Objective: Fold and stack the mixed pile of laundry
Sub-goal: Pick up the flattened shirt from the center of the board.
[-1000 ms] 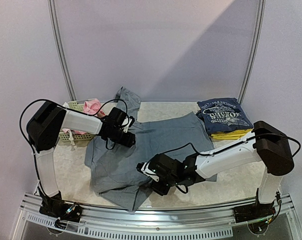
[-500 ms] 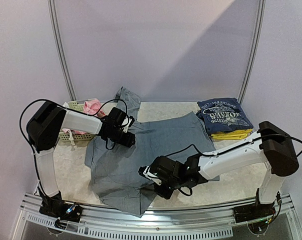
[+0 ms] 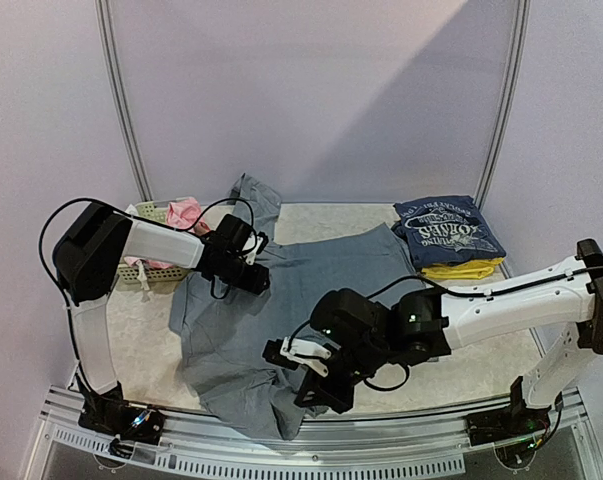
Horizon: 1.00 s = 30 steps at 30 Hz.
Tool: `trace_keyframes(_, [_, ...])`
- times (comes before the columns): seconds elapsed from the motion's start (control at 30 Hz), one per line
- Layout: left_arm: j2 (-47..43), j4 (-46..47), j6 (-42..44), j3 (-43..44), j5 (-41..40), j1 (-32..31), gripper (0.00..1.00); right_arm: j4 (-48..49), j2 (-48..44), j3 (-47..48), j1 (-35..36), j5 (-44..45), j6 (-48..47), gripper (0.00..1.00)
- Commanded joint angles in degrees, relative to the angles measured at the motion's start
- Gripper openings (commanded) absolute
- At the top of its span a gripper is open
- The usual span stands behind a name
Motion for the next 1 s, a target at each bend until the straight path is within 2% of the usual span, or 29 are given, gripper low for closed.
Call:
trace_keyframes(0.0, [3.34,-3.83,0.04,-0.32,0.32,1.22,0.59,-0.45,-3.29,4.09,0.36,-9.78,-0.88,0.00])
trace_keyframes(0.2, [2.65,-3.00,0.04,-1.63,0.22,1.31,0.59,-1.46,-5.15,7.04,0.32,-2.73,0.39,0.00])
trace_keyframes(0.43, [2.42,-2.54,-0.17,-1.72,0.92,1.31,0.59,-1.07,-4.04,16.51,0.25,-1.14,1.10,0.00])
trace_keyframes(0.53, [1.99,-2.60,-0.24,-2.19,0.96,1.31,0.60,-0.86,-1.81,21.34,-0.96,6.11,3.44,0.00])
trace_keyframes(0.63, [0.04,-1.98,-0.27,-3.50,1.36,1.31,0.61,1.17,-0.14,22.61,-4.59,13.18,10.18,0.00])
trace_keyframes(0.73, [-3.50,-1.07,-0.55,-5.60,1.60,1.31,0.67,2.59,0.38,21.33,-7.78,19.98,15.58,0.00])
trace_keyframes(0.93, [-13.89,0.31,-1.37,-10.24,-0.27,1.31,0.84,4.41,0.09,17.90,-11.28,24.95,21.87,0.00])
trace_keyframes(0.97, [-16.33,0.23,-1.43,-10.71,-0.56,1.24,0.90,4.49,0.05,17.54,-11.64,25.51,22.79,0.00])
